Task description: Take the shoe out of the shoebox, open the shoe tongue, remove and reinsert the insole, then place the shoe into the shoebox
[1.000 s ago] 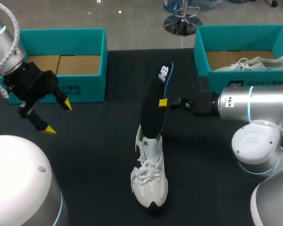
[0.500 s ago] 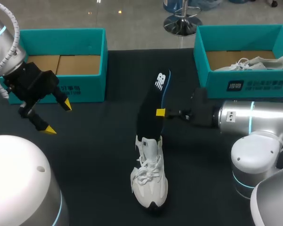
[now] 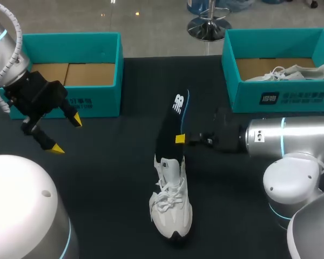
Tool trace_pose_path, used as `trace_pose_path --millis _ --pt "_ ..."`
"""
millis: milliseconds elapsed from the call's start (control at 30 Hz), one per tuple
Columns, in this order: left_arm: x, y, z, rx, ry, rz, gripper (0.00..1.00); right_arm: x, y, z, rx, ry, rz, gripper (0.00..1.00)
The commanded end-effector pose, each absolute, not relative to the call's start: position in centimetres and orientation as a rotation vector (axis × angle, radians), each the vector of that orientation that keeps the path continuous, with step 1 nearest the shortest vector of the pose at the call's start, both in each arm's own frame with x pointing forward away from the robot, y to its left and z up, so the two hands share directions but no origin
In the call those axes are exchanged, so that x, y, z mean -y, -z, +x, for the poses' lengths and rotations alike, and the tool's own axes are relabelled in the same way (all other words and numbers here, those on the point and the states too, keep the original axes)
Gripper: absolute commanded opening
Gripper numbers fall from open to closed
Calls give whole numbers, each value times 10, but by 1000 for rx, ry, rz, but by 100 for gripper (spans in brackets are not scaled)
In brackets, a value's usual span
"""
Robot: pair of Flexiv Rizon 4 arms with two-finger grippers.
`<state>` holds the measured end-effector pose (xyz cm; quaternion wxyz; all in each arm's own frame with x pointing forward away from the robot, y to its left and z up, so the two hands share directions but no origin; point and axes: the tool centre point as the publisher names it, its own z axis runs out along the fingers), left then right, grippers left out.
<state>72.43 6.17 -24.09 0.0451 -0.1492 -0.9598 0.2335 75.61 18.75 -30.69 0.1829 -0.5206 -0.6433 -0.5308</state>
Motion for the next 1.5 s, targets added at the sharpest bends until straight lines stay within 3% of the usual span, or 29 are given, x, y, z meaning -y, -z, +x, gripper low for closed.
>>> trace_pose_path --millis 33,233,267,300,333,800,900,933,1500 --pt "-62 241 724 2932 -711 -456 100 -188 305 751 1840 1452 -1506 0" --pt "-62 241 724 2932 -711 -456 100 -193 310 747 1852 1365 -1489 0" --pt "-62 241 724 2932 -711 -456 100 -194 310 747 1850 1361 -1485 8" --pt "-62 241 724 2932 -711 -456 100 -195 310 748 1845 1357 -1483 73" --pt "-62 241 724 2932 -711 -456 100 -195 309 750 1845 1359 -1483 100" --pt "-62 241 724 2932 -711 -456 100 -189 293 788 1928 1319 -1467 100" --pt "-62 241 724 2932 -711 -456 100 -188 292 788 1932 1310 -1476 19" --pt "-62 241 724 2932 -711 -456 100 -188 292 788 1932 1309 -1477 0" --pt "-62 241 724 2932 -711 -456 100 -189 299 769 1912 1265 -1478 0"
